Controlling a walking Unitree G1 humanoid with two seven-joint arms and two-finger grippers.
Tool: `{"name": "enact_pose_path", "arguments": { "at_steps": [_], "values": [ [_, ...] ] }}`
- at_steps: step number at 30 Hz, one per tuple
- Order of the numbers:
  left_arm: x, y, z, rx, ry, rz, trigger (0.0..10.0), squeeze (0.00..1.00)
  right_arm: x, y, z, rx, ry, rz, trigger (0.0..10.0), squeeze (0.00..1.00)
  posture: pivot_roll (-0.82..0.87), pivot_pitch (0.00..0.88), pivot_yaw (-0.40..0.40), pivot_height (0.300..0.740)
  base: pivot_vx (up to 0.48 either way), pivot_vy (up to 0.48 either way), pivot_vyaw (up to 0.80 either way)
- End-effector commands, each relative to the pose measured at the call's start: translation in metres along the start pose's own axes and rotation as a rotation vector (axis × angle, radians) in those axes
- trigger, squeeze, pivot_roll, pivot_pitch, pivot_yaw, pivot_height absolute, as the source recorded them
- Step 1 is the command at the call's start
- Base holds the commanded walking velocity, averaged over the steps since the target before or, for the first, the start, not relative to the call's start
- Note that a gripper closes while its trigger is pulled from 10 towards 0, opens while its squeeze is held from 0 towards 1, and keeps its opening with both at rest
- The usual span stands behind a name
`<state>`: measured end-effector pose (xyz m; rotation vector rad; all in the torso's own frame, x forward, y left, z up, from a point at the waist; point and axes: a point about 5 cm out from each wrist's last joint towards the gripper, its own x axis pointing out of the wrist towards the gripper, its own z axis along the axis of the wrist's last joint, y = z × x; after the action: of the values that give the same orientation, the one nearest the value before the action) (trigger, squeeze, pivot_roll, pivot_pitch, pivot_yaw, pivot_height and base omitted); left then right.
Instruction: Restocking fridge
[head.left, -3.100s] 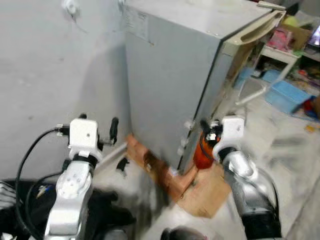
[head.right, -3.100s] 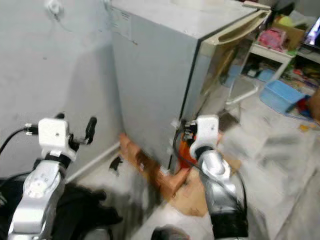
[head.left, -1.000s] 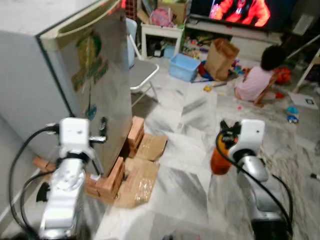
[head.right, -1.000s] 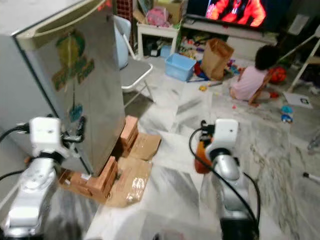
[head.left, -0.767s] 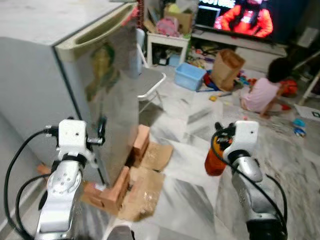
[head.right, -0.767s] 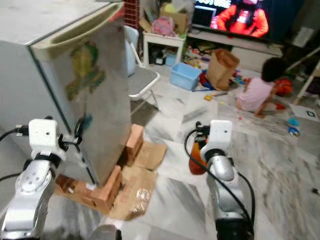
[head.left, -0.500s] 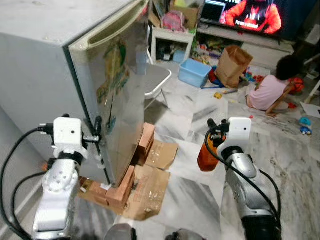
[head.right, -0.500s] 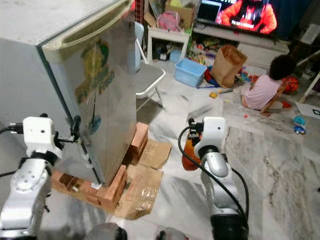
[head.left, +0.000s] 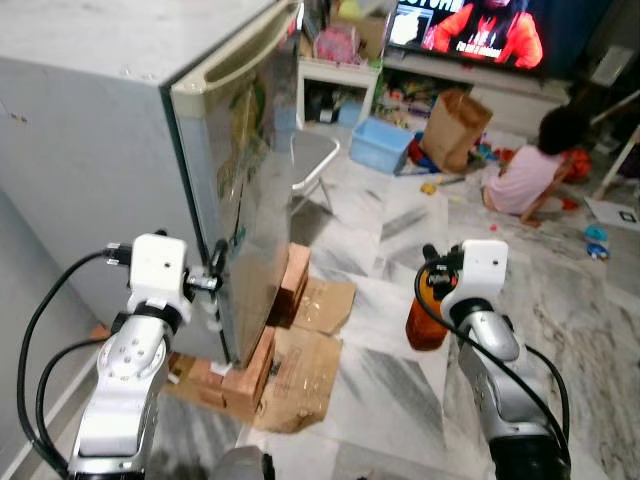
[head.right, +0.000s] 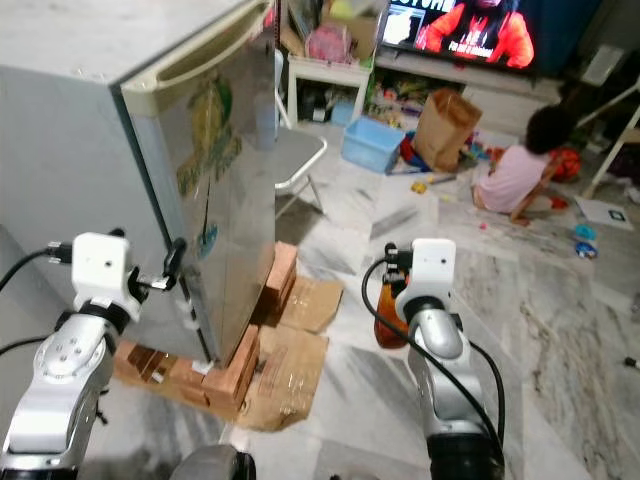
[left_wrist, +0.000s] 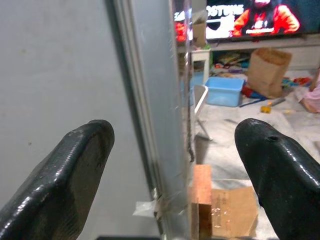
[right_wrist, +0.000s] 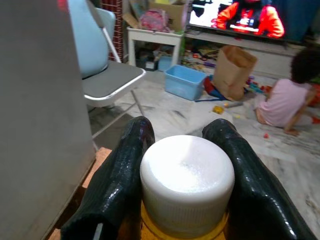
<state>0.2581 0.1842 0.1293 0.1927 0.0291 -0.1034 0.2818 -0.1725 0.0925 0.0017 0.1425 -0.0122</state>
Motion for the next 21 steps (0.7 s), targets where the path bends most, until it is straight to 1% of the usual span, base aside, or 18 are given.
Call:
{"name": "enact_pose_path", "arguments": {
  "at_steps": [1,6,7,8,10,15,18,21],
  "values": [
    [0.004,-0.002,0.002,-0.004,-0.012,-0.025,10.0,0.00,-0.001,-0.006,0.008,-0.005,-0.033,-0.025,10.0,0.00,0.07,0.000,-0.074,0.740,0.000,0.000,0.00],
    [0.012,0.000,0.005,0.004,-0.013,-0.019,10.0,0.00,-0.002,-0.008,0.008,-0.007,-0.031,-0.037,10.0,0.00,0.07,0.000,-0.069,0.740,0.000,0.000,0.00],
    [0.017,0.001,0.005,-0.002,-0.009,0.000,10.0,0.00,-0.003,-0.008,0.008,-0.007,-0.029,-0.037,10.0,0.00,0.06,0.002,-0.068,0.740,0.000,0.000,0.00],
    [0.017,0.001,0.005,-0.002,-0.009,0.000,10.0,0.00,-0.003,-0.008,0.008,-0.007,-0.029,-0.037,10.0,0.00,0.06,0.002,-0.068,0.740,0.000,0.000,0.00],
    [0.023,0.004,0.008,-0.007,-0.014,0.005,10.0,0.00,-0.004,-0.008,0.007,-0.006,-0.026,-0.039,10.0,0.00,0.06,0.004,-0.064,0.740,0.000,0.000,0.00],
    [0.029,0.003,0.012,-0.004,-0.027,0.002,10.0,0.00,-0.006,-0.011,0.006,-0.010,-0.018,-0.047,10.0,0.00,0.05,0.007,-0.057,0.740,0.000,0.000,0.00],
    [0.030,0.000,0.013,-0.010,-0.035,-0.014,10.0,0.00,-0.007,-0.012,0.006,-0.011,-0.018,-0.054,10.0,0.00,0.05,0.006,-0.054,0.740,0.000,0.000,0.00],
    [0.030,-0.001,0.014,-0.011,-0.046,-0.008,10.0,0.00,-0.008,-0.011,0.006,-0.010,-0.017,-0.057,10.0,0.00,0.05,0.005,-0.051,0.740,0.000,0.000,0.00]
  ]
}}
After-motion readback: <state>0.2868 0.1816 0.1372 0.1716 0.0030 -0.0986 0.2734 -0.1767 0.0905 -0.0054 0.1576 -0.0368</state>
